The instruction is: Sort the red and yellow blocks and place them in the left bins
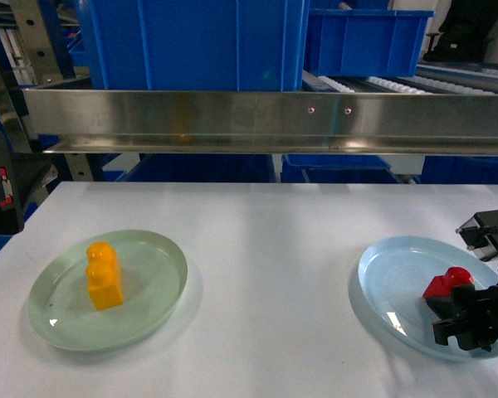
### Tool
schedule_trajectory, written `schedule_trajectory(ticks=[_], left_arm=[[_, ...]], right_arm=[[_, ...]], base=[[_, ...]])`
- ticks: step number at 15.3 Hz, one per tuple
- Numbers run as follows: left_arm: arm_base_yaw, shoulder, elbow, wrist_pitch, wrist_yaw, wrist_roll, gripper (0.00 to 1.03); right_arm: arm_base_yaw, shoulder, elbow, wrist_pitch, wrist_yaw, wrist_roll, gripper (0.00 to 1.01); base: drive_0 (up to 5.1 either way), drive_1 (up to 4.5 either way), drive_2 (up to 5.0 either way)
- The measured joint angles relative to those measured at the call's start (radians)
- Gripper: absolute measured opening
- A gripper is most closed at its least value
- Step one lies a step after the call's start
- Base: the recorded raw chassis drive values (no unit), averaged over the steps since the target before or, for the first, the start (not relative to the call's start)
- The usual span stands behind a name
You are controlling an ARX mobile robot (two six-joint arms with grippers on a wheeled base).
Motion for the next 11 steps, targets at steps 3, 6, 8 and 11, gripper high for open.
schedule_trajectory(ticks=[3, 6, 8, 11], left_arm=[[0.0, 0.0, 0.0, 0.0, 0.0, 0.0, 0.98], [0.0, 0.0, 0.0, 0.0, 0.0, 0.0, 0.98], [0.0, 0.0, 0.0, 0.0, 0.0, 0.0, 0.98], [0.0, 0.0, 0.0, 0.0, 0.0, 0.0, 0.98]], right_arm=[[0.003, -0.006, -0.03, 0.031, 0.002, 0.007, 0.29], [0.013, -0.113, -0.114, 0.085, 0.01, 0.014, 0.29], [0.012, -0.266, -0.19, 0.142, 0.016, -0.003, 0.29], [-0.002, -0.562, -0.356, 0.109, 0.018, -0.031, 0.29]], base=[[0.0, 0.0, 0.0], [0.0, 0.0, 0.0], [0.0, 0.0, 0.0], [0.0, 0.0, 0.0]])
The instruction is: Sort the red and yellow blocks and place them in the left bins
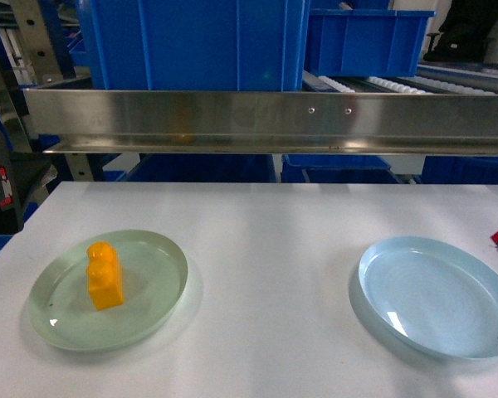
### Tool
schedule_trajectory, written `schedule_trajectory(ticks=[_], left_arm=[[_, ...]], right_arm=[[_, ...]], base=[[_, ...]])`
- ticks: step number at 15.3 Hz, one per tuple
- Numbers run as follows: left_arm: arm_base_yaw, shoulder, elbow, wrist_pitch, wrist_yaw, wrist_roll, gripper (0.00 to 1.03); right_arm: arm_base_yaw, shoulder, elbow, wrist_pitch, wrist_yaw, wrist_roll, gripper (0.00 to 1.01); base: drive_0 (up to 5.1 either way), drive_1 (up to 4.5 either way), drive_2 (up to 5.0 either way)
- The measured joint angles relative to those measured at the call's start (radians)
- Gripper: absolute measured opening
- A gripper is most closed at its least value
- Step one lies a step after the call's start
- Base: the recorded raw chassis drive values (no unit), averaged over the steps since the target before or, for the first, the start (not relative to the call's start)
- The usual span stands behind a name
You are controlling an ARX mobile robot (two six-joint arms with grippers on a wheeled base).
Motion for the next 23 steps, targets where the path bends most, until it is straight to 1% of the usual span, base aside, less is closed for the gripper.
schedule_trajectory(ticks=[3, 4, 5, 6, 8, 10, 11, 12, 13, 14, 16, 17, 18, 20, 23], left_arm=[[0.0, 0.003, 0.0, 0.006, 0.003, 0.002, 0.98], [0.0, 0.039, 0.013, 0.029, -0.028, 0.01, 0.98], [0.004, 0.088, 0.043, 0.026, -0.05, 0.015, 0.98], [0.004, 0.125, 0.06, 0.039, -0.063, 0.015, 0.98], [0.008, 0.198, 0.09, 0.035, -0.065, 0.0, 0.98], [0.006, 0.273, 0.121, 0.028, -0.076, -0.007, 0.98], [0.005, 0.311, 0.129, 0.051, -0.076, -0.01, 0.98], [0.005, 0.344, 0.144, 0.049, -0.074, -0.023, 0.98], [0.005, 0.382, 0.159, 0.058, -0.066, -0.03, 0.98], [0.005, 0.417, 0.181, 0.043, -0.06, -0.043, 0.98], [-0.005, 0.451, 0.212, 0.029, -0.055, -0.061, 0.98], [-0.028, 0.497, 0.247, 0.019, -0.065, -0.064, 0.98], [-0.03, 0.518, 0.257, -0.006, -0.06, -0.07, 0.98], [-0.031, 0.567, 0.282, -0.04, -0.085, -0.085, 0.98], [-0.031, 0.607, 0.296, -0.04, -0.089, -0.087, 0.98]], right_arm=[[0.004, -0.328, -0.141, -0.092, 0.007, -0.015, 0.29], [0.021, -0.418, -0.175, -0.139, 0.015, -0.017, 0.29], [0.048, -0.489, -0.2, -0.172, 0.022, -0.023, 0.29], [0.069, -0.531, -0.208, -0.192, 0.028, -0.028, 0.29], [0.096, -0.579, -0.222, -0.213, 0.044, -0.034, 0.29], [0.099, -0.614, -0.232, -0.237, 0.045, -0.034, 0.29], [0.1, -0.631, -0.233, -0.248, 0.045, -0.035, 0.29], [0.107, -0.65, -0.233, -0.266, 0.044, -0.035, 0.29], [0.117, -0.675, -0.236, -0.289, 0.042, -0.035, 0.29], [0.121, -0.695, -0.24, -0.295, 0.032, -0.043, 0.29], [0.119, -0.707, -0.25, -0.308, 0.019, -0.048, 0.29], [0.112, -0.719, -0.264, -0.312, 0.001, -0.053, 0.29], [0.112, -0.719, -0.265, -0.313, 0.0, -0.053, 0.29], [0.113, -0.719, -0.266, -0.309, -0.013, -0.054, 0.29], [0.12, -0.718, -0.266, -0.303, -0.016, -0.054, 0.29]], base=[[0.0, 0.0, 0.0], [0.0, 0.0, 0.0], [0.0, 0.0, 0.0], [0.0, 0.0, 0.0], [0.0, 0.0, 0.0], [0.0, 0.0, 0.0], [0.0, 0.0, 0.0], [0.0, 0.0, 0.0], [0.0, 0.0, 0.0], [0.0, 0.0, 0.0], [0.0, 0.0, 0.0], [0.0, 0.0, 0.0], [0.0, 0.0, 0.0], [0.0, 0.0, 0.0], [0.0, 0.0, 0.0]])
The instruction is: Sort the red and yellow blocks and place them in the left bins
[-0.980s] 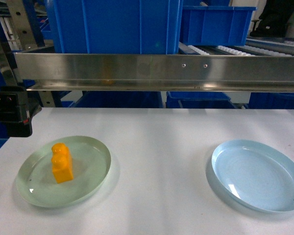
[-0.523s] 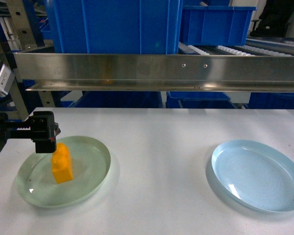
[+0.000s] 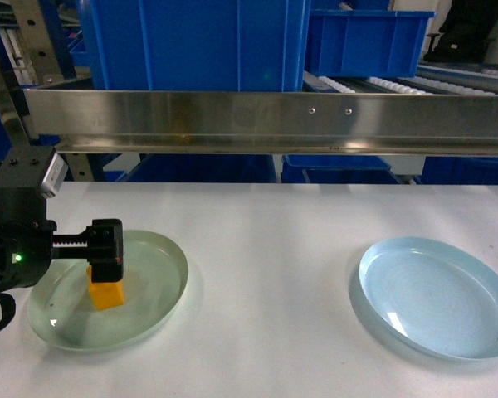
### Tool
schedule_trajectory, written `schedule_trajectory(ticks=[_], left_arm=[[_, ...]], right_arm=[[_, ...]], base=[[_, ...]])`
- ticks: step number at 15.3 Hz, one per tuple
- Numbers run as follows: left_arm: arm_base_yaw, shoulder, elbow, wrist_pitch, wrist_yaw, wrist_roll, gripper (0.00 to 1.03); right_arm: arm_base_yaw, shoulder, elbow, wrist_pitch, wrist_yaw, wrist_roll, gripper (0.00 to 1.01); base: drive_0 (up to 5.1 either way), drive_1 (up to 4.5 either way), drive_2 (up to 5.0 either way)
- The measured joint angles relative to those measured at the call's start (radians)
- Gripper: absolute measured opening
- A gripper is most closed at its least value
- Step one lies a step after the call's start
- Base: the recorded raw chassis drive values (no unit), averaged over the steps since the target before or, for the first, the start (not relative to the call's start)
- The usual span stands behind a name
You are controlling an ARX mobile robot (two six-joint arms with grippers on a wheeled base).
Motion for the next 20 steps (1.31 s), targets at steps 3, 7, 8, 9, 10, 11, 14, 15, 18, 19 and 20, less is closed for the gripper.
schedule_trajectory(ticks=[3, 7, 8, 9, 10, 11, 14, 15, 18, 19, 20], left_arm=[[-0.005, 0.042, -0.002, 0.017, 0.004, -0.019, 0.98], [-0.023, 0.082, -0.015, 0.043, -0.004, -0.034, 0.98], [-0.029, 0.091, -0.018, 0.051, -0.004, -0.039, 0.98], [-0.035, 0.103, -0.02, 0.055, 0.0, -0.045, 0.98], [-0.04, 0.113, -0.022, 0.061, -0.008, -0.045, 0.93], [-0.042, 0.119, -0.023, 0.07, -0.026, -0.045, 0.75], [-0.04, 0.134, -0.026, 0.093, -0.038, -0.044, 0.44], [-0.04, 0.134, -0.027, 0.097, -0.039, -0.044, 0.33], [-0.044, 0.12, -0.054, 0.118, -0.034, -0.044, 0.27], [-0.045, 0.095, -0.076, 0.122, -0.02, -0.044, 0.27], [-0.044, 0.052, -0.097, 0.12, -0.013, -0.045, 0.27]], right_arm=[[0.014, 0.0, 0.0, -0.009, -0.009, 0.0, 0.29], [0.013, 0.0, 0.0, -0.006, -0.029, -0.008, 0.29], [0.012, 0.0, 0.0, -0.006, -0.032, -0.01, 0.29], [0.009, 0.002, -0.002, -0.002, -0.037, -0.015, 0.29], [0.003, 0.006, -0.006, 0.003, -0.045, -0.018, 0.29], [-0.006, 0.013, -0.012, 0.004, -0.051, -0.023, 0.29], [-0.015, 0.013, -0.014, 0.003, -0.063, -0.035, 0.29], [-0.016, 0.013, -0.015, 0.002, -0.069, -0.039, 0.29], [-0.028, 0.005, -0.027, -0.007, -0.071, -0.04, 0.29], [-0.028, -0.001, -0.031, -0.009, -0.072, -0.04, 0.29], [-0.036, -0.008, -0.033, -0.013, -0.073, -0.04, 0.29]], base=[[0.0, 0.0, 0.0], [0.0, 0.0, 0.0], [0.0, 0.0, 0.0], [0.0, 0.0, 0.0], [0.0, 0.0, 0.0], [0.0, 0.0, 0.0], [0.0, 0.0, 0.0], [0.0, 0.0, 0.0], [0.0, 0.0, 0.0], [0.0, 0.0, 0.0], [0.0, 0.0, 0.0]])
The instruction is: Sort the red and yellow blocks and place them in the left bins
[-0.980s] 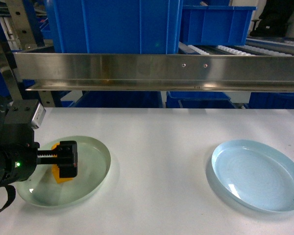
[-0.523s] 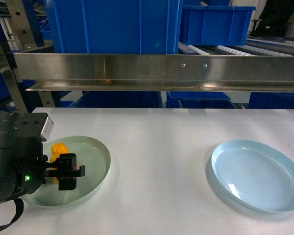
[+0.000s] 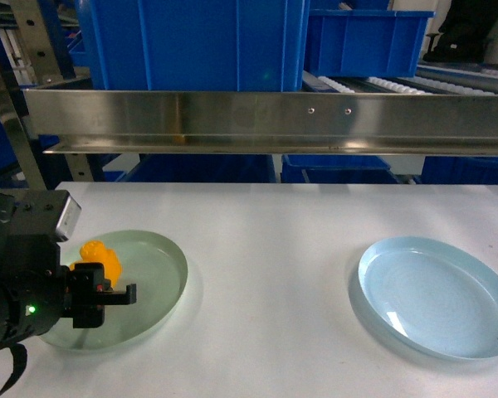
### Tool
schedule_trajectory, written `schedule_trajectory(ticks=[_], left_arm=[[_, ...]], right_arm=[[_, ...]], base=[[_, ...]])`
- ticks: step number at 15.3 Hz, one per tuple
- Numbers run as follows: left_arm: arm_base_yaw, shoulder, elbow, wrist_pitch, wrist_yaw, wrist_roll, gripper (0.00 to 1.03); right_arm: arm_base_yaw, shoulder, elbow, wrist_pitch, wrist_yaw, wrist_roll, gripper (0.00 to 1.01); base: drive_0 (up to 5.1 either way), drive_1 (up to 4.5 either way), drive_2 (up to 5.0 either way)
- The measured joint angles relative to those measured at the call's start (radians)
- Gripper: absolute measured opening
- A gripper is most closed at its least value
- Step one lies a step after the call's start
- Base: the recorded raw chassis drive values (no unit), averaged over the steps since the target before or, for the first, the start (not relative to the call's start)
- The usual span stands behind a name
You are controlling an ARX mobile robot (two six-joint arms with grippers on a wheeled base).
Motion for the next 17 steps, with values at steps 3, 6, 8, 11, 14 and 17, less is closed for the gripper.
schedule_trajectory(ticks=[3, 6, 8, 11, 14, 17], left_arm=[[0.005, -0.206, -0.071, 0.003, 0.027, 0.001, 0.27], [-0.01, -0.428, -0.142, -0.034, 0.034, 0.017, 0.27], [-0.024, -0.571, -0.174, -0.048, 0.035, 0.046, 0.27], [-0.026, -0.742, -0.217, -0.1, 0.023, 0.063, 0.27], [-0.037, -0.801, -0.26, -0.08, 0.0, 0.1, 0.27], [-0.059, -0.921, -0.299, -0.087, -0.041, 0.131, 0.27]], right_arm=[[-0.048, -0.034, -0.015, -0.007, -0.006, 0.012, 0.29], [-0.121, -0.106, -0.016, -0.03, -0.02, 0.054, 0.28], [-0.165, -0.153, -0.013, -0.047, -0.032, 0.084, 0.28], [-0.22, -0.222, -0.002, -0.074, -0.045, 0.127, 0.28], [-0.234, -0.288, 0.003, -0.118, -0.053, 0.146, 0.28], [-0.225, -0.408, -0.003, -0.197, -0.028, 0.153, 0.28]], base=[[0.0, 0.0, 0.0], [0.0, 0.0, 0.0], [0.0, 0.0, 0.0], [0.0, 0.0, 0.0], [0.0, 0.0, 0.0], [0.0, 0.0, 0.0]])
